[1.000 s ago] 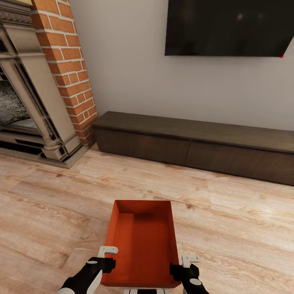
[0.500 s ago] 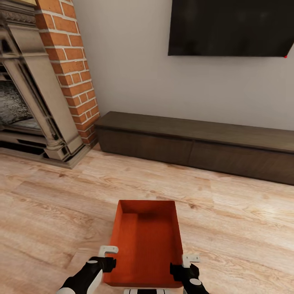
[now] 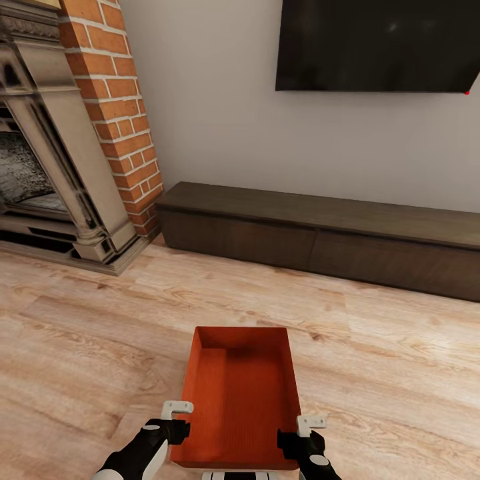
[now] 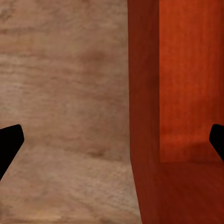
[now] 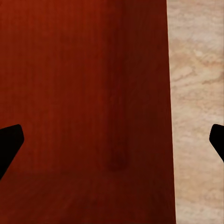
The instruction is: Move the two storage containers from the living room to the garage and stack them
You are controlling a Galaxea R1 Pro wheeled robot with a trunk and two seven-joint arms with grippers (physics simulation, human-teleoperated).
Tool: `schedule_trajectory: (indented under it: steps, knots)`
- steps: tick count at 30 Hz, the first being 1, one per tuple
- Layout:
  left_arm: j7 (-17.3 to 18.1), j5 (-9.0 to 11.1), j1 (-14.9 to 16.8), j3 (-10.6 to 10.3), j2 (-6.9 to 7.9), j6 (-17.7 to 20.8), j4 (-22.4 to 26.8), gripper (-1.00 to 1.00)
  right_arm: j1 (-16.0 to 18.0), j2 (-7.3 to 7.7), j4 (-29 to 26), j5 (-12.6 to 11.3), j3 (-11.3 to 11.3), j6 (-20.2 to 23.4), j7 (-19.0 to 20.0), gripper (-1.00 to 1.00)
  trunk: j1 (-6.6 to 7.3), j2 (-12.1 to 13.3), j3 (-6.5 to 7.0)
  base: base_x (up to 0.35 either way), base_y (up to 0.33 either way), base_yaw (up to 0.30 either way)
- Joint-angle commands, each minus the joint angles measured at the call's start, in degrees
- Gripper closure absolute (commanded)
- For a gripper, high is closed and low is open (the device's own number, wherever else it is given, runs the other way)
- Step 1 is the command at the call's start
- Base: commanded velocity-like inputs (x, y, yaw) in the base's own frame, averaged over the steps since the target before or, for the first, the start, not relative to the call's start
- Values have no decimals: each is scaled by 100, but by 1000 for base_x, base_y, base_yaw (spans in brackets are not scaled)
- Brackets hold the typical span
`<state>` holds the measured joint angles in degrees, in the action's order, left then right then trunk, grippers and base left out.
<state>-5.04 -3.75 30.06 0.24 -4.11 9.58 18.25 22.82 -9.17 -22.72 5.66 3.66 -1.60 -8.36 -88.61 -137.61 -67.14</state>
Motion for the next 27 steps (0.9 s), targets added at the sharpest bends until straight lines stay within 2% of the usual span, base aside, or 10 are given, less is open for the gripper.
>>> schedule_trajectory:
  steps: [1,10,16,27]
  knots:
    - [-14,-38,0,2,-2,35,12,-100,3,-6,4,58,38,-16,-5,-100,1,-2,-4,0,0,0]
    - [-14,-38,0,2,-7,-106,4,-100,3,10,4,54,38,-17,-8,-100,1,-2,-4,0,0,0]
    - [-14,-38,0,2,-19,-123,3,-100,3,71,4,17,55,-17,28,-100,1,-2,-4,0,0,0]
    - [-14,-36,0,2,-20,-124,3,-100,3,90,4,28,56,-16,28,-100,1,-2,-4,0,0,0]
